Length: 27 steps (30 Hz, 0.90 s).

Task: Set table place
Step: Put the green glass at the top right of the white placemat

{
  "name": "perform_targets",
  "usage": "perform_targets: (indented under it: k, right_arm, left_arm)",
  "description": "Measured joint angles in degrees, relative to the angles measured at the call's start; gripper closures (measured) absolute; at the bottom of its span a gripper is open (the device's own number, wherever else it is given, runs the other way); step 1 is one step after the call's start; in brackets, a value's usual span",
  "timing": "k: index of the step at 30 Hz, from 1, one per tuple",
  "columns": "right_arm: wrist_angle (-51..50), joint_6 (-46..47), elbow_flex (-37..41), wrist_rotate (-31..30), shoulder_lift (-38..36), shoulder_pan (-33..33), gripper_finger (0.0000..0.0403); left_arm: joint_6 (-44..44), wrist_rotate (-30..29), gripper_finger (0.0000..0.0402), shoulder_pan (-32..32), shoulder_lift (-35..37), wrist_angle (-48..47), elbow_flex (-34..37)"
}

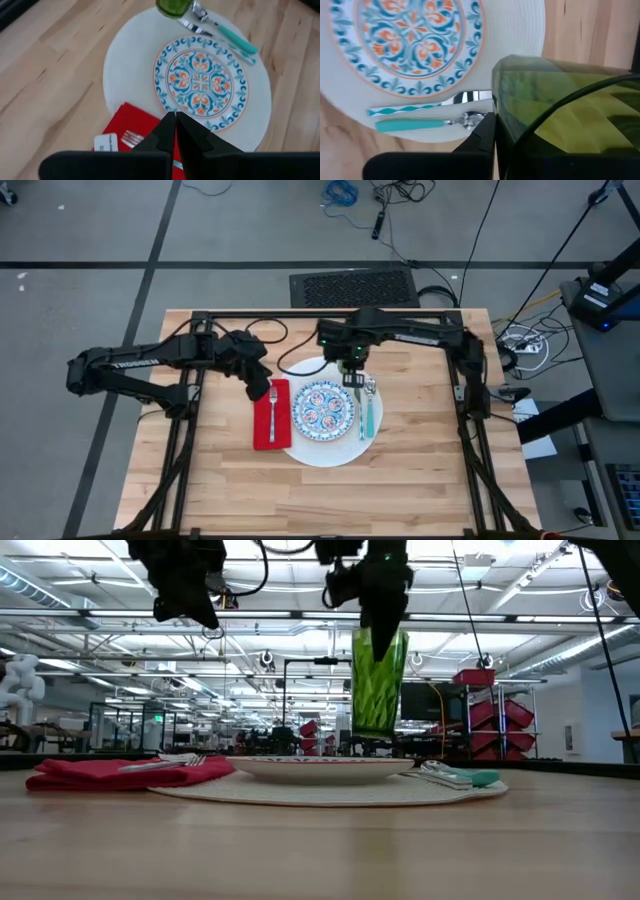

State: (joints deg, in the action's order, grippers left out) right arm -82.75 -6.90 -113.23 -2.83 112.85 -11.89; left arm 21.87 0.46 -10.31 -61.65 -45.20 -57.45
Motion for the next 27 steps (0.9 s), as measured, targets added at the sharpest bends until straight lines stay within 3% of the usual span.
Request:
perform_targets:
  k: [10,27]
  right_arm:
    - [2.0,-3.9,-2.4,-3.2,7.3,-0.1,0.0403]
    - [3.4,-8.8,-2.4,-2.8,8.7,0.6,0.0395]
  left_arm:
    - [1.4,-2.3,0.0402,0.7,0.0,-3.4,0.0]
    - [1.3,-2.4,0.0402,0.7,0.0,-3.3,0.0]
